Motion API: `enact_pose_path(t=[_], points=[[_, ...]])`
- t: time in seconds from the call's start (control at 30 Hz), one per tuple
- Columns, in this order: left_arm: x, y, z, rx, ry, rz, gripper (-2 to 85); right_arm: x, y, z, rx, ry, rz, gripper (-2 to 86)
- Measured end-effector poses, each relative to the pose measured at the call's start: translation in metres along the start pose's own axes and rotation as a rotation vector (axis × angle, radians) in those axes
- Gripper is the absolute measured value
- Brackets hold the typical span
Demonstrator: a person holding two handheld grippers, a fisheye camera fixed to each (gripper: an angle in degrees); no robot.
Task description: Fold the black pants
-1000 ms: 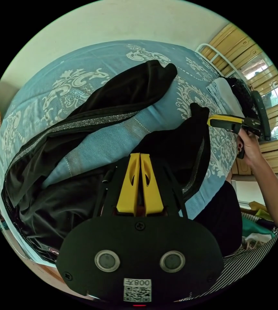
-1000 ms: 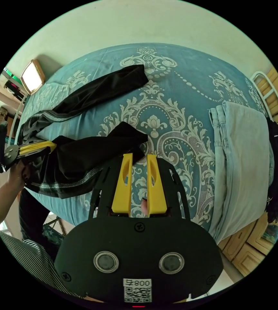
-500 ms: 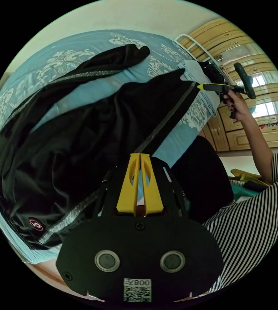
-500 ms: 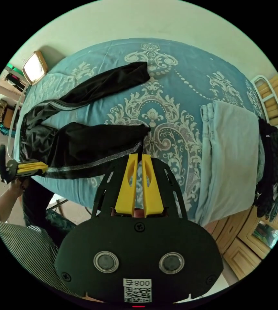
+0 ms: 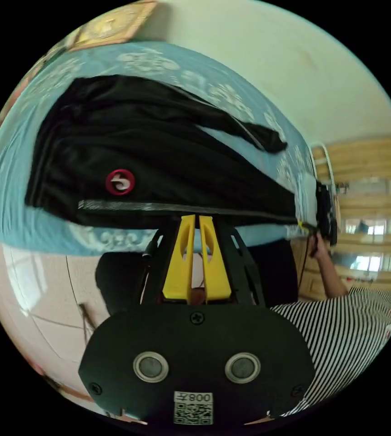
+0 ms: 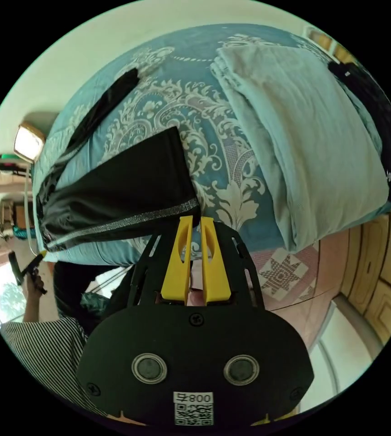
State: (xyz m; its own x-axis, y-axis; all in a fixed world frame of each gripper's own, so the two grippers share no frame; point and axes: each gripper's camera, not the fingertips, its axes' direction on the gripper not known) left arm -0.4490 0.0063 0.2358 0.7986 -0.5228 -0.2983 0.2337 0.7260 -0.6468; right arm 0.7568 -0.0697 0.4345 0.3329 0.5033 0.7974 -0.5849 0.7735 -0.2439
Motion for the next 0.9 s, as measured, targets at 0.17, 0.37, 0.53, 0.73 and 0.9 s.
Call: enact_pose_path(t=[0.17, 0.37, 0.53, 0.73, 0.9], points=[[-0.114, 0.019, -0.023, 0.153, 0.151, -0.457, 7.0, -0.002, 0.010, -0.022, 0.091, 0.075, 0.032, 1.2], [-0.149, 0.016, -0.017, 0.169, 0.193, -0.569, 4.8, -0.128, 0.018, 0.012, 0.053, -0.068, -0.339, 3.4], [-0.155, 0.016, -0.029, 0.177, 0.212, -0.527, 1.5, -0.233, 0.026, 0.077, -0.073, -0.052, -0.617, 2.6], [-0.165, 0.045, -0.066, 0.306, 0.263, -0.501, 0.4, -0.252, 0.038, 0.110, -0.155, 0.014, -0.703, 0.2], [-0.171, 0.046, -0.057, 0.235, 0.184, -0.545, 0.5, -0.240, 0.048, 0.114, -0.198, -0.069, -0.738, 0.0]])
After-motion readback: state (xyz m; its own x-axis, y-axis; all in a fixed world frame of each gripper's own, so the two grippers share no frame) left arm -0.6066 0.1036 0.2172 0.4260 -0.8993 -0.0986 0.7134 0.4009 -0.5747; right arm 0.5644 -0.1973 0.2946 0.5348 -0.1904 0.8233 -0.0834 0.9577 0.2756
